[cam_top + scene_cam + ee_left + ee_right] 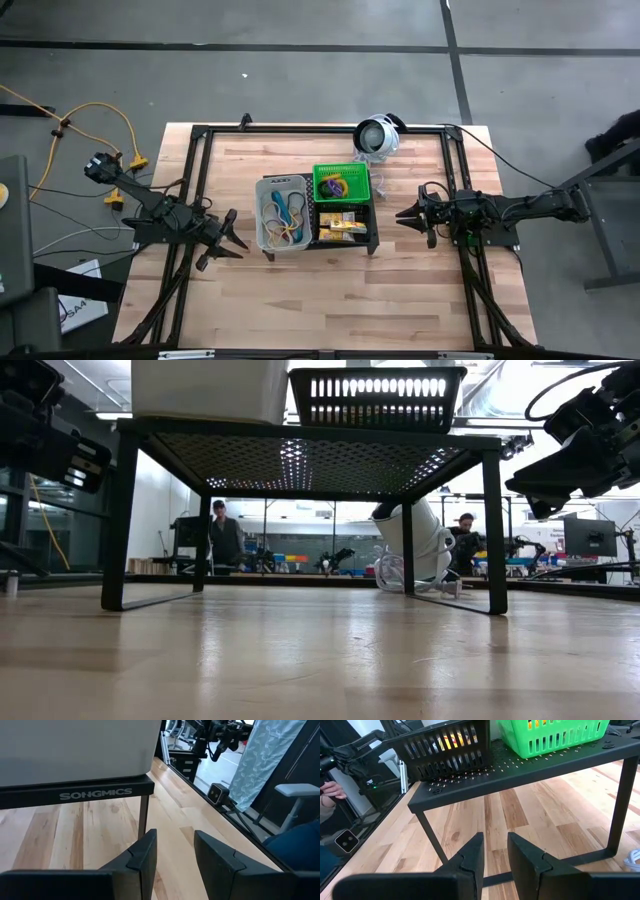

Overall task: Pick & Place Office Desk Supplies
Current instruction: Return to Home Position

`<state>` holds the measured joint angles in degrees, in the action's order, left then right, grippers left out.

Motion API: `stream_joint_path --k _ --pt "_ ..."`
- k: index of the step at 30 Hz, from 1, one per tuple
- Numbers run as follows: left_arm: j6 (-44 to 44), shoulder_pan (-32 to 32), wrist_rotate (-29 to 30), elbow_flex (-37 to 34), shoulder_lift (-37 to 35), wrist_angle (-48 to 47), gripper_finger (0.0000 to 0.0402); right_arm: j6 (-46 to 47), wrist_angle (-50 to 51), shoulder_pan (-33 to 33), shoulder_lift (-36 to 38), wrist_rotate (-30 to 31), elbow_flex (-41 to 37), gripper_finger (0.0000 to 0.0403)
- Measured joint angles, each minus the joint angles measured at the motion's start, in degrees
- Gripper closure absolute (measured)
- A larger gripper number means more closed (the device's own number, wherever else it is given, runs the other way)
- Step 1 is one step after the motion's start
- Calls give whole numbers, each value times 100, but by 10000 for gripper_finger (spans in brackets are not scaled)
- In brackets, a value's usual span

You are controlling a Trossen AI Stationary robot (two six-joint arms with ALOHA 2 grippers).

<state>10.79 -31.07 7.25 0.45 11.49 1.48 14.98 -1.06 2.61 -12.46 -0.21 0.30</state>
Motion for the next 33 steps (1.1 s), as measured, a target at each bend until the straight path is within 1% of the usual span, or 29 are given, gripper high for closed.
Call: stream_joint_path --k 5,10,33 --pt "-2 0 6 0 0 2 276 0 0 0 1 0 0 330" --pt "-191 0 10 0 0 4 276 0 0 0 0 2 0 330" --pt "-179 0 8 0 2 6 276 0 0 2 -1 2 2 330"
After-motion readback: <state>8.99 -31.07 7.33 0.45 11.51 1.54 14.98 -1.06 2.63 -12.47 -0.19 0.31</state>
